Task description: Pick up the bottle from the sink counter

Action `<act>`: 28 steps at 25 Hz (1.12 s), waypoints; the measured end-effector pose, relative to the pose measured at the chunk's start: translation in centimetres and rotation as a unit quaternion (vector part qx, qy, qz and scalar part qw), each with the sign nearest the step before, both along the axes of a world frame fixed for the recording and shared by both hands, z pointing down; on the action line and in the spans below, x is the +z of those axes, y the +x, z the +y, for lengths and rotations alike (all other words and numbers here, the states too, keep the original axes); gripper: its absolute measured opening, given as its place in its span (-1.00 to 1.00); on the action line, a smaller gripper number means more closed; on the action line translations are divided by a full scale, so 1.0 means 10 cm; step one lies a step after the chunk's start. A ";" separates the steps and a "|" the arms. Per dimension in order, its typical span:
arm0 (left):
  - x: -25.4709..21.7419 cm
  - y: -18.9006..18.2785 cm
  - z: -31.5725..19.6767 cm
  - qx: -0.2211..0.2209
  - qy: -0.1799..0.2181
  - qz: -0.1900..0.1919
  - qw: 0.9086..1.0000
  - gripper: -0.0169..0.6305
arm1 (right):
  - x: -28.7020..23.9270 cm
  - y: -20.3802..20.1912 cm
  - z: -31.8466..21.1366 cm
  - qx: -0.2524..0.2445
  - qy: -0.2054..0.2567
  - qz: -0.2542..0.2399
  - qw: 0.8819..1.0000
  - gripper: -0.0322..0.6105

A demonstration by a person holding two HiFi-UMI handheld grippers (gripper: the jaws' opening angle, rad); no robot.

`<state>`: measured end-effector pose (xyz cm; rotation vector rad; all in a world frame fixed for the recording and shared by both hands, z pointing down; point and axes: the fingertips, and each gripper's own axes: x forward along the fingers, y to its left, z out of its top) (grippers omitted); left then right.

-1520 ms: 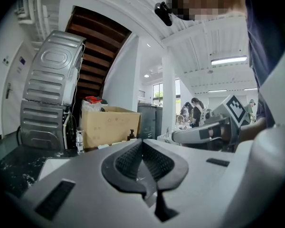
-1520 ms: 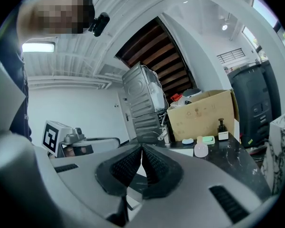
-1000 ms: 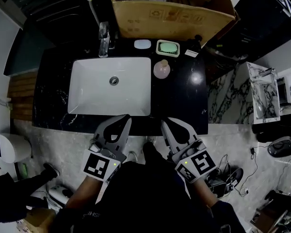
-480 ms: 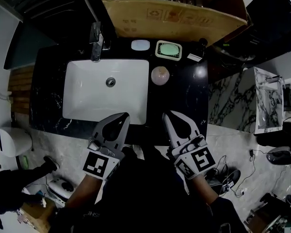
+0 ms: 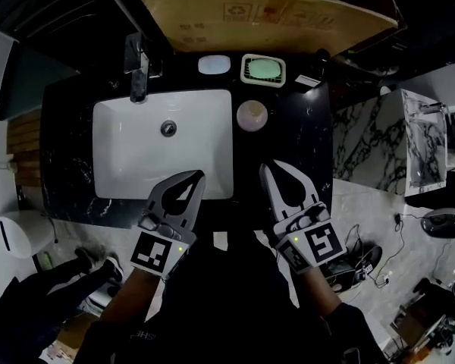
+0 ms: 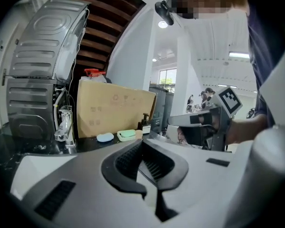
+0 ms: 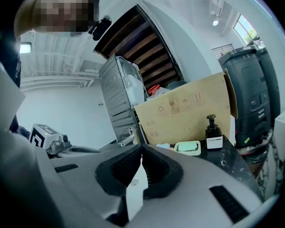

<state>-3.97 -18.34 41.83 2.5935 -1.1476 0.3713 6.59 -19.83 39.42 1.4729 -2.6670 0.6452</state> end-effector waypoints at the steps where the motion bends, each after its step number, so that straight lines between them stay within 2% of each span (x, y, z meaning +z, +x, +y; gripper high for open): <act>1: 0.01 -0.01 -0.04 0.004 -0.001 0.004 1.000 -0.92 | 0.03 0.00 -0.04 0.008 0.001 0.002 1.000 -0.81; 10: 0.23 -0.15 -0.23 0.023 -0.022 0.006 0.999 -0.92 | 0.33 -0.02 -0.33 0.053 -0.005 0.022 0.998 -0.81; 22: 0.41 -0.21 -0.35 0.020 -0.043 -0.002 0.999 -0.92 | 0.69 0.03 -0.60 0.067 -0.009 0.041 0.997 -0.80; 28: 0.45 -0.20 -0.32 0.024 -0.050 -0.010 0.998 -0.92 | 0.84 0.07 -0.74 0.080 -0.002 0.072 0.994 -0.59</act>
